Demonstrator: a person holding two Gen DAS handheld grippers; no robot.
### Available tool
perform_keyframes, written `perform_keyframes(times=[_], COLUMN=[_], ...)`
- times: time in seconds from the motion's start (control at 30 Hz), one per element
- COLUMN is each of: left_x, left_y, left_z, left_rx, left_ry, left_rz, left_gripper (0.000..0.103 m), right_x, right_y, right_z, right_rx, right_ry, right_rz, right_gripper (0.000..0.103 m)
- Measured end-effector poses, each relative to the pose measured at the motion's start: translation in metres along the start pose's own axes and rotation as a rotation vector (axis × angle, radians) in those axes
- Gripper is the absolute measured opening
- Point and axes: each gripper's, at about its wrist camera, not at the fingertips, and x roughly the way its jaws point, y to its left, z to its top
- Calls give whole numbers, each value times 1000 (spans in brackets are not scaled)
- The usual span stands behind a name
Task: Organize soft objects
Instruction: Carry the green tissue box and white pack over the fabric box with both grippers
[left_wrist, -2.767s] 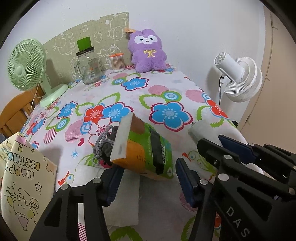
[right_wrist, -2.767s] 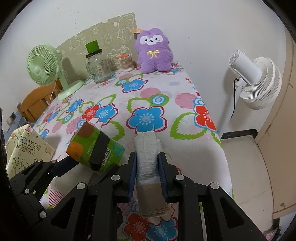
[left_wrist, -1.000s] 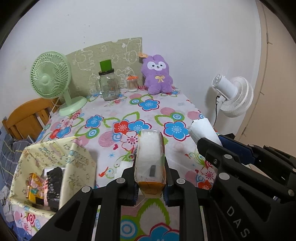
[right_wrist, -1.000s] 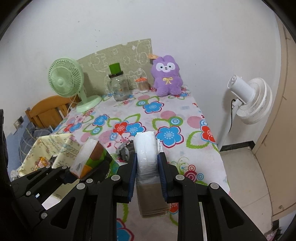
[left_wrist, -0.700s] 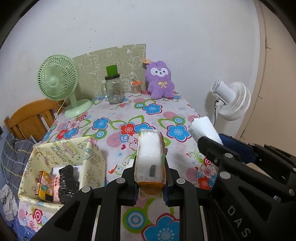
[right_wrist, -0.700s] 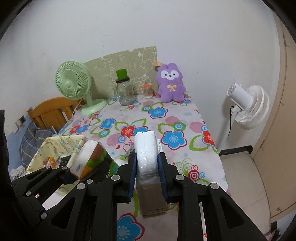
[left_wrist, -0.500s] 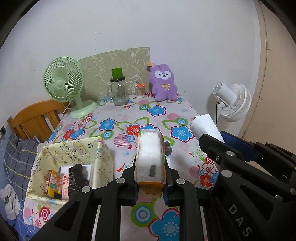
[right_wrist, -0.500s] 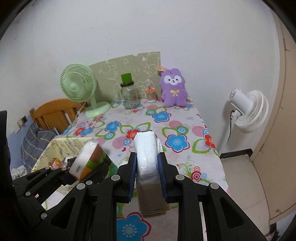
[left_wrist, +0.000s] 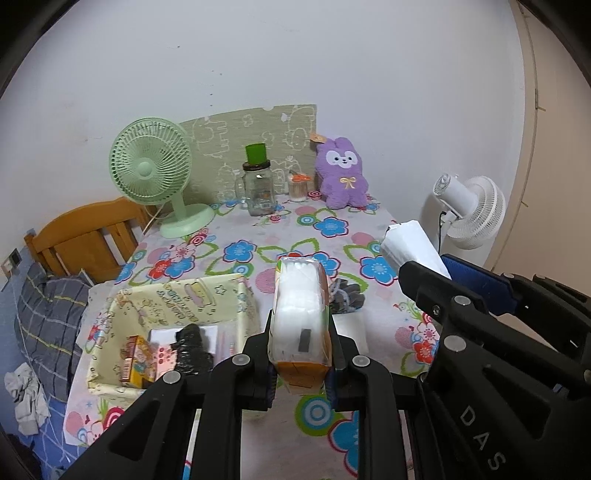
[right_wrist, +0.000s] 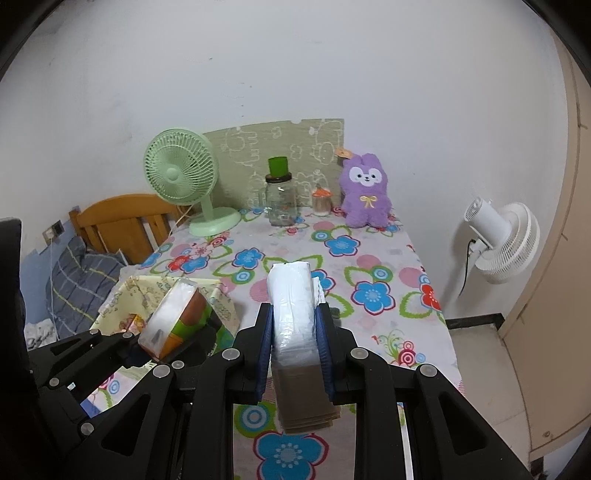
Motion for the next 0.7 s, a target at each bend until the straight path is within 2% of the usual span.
perform_keyframes(times=[0.5, 0.7], left_x=[-1, 5], left_y=[53, 75], left_z=[-3, -3], left_rx=[-45, -61], left_ry=[-3, -1], left_rz=[62, 87], left_gripper=[19, 19], right_x=[22, 35], right_y=[48, 67], right_z=[7, 11], right_rx=[-2, -21], right_ry=[23, 37], right_rz=[107, 120], right_gripper=[26, 26])
